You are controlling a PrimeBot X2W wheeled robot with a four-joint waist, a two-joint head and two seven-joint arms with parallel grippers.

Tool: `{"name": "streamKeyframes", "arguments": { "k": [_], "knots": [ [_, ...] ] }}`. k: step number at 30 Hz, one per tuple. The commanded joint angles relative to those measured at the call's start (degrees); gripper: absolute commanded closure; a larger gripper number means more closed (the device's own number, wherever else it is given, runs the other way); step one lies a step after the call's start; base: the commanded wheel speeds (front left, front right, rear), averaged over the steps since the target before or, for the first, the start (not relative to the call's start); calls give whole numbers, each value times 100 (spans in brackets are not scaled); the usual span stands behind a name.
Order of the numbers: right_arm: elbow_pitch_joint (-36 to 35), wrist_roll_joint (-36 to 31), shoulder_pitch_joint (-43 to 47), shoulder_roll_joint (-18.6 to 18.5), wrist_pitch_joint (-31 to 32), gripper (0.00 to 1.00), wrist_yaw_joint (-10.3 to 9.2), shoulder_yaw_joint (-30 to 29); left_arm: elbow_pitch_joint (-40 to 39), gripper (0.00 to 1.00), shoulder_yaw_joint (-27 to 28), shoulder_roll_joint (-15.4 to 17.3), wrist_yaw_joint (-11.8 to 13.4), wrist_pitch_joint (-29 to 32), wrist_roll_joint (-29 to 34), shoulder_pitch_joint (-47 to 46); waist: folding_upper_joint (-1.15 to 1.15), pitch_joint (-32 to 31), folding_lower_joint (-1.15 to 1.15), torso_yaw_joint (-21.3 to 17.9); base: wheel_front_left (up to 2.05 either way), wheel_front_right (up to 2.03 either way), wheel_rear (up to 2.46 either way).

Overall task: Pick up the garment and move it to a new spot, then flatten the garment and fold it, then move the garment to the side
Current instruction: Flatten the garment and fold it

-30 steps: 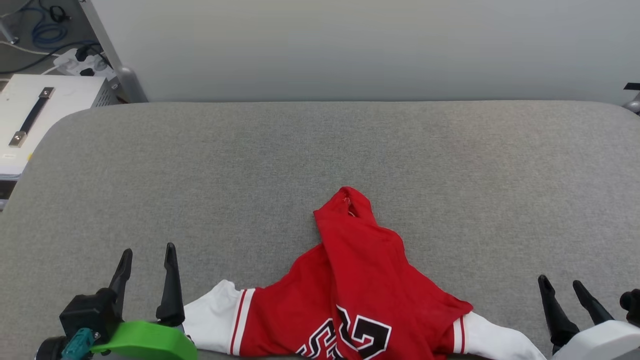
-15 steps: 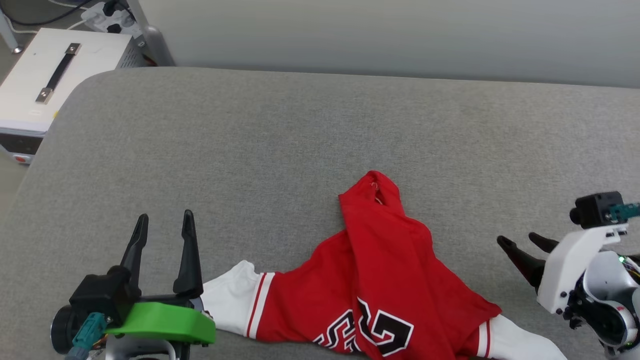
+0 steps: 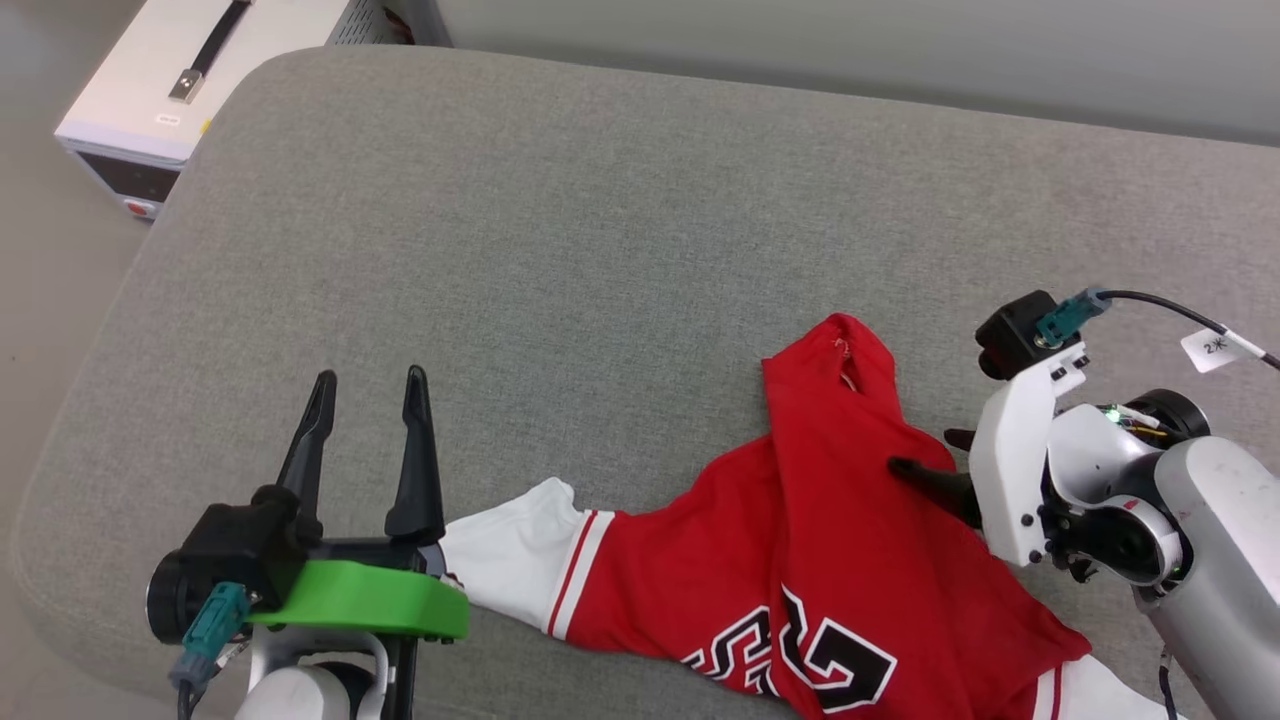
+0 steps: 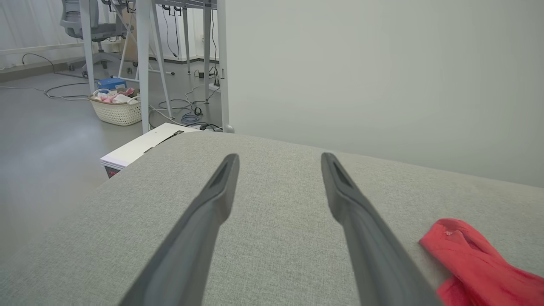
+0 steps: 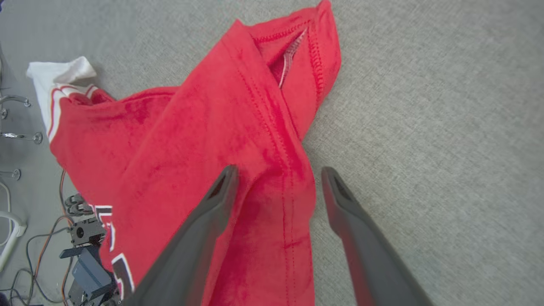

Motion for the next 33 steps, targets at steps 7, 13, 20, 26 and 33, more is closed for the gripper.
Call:
{"name": "streamKeyframes", "arguments": {
  "k": [7,13,20,26,33],
  "knots": [
    [688,381,-266,-151,393,0,-3,799,213,0,-57,-137,-113,-152,-45,-248,0,343,0,298,0,0,0],
    [935,635,-225,-175,670,86,-3,1292,283,0,-68,-179,-153,-215,-77,-280,0,409,0,311,0,0,0],
    [748,770,-701,-201,501,100,-3,1455,359,0,-55,-182,-179,-257,-92,-322,0,397,0,217,0,0,0],
    [358,637,-1525,-275,155,100,-3,1462,410,0,-60,-144,-186,-258,-100,-316,0,291,0,139,0,0,0],
    [405,606,-2415,-315,169,100,-3,1465,431,0,-132,-158,-214,-261,-110,-350,0,301,0,174,0,0,0]
  ]
}}
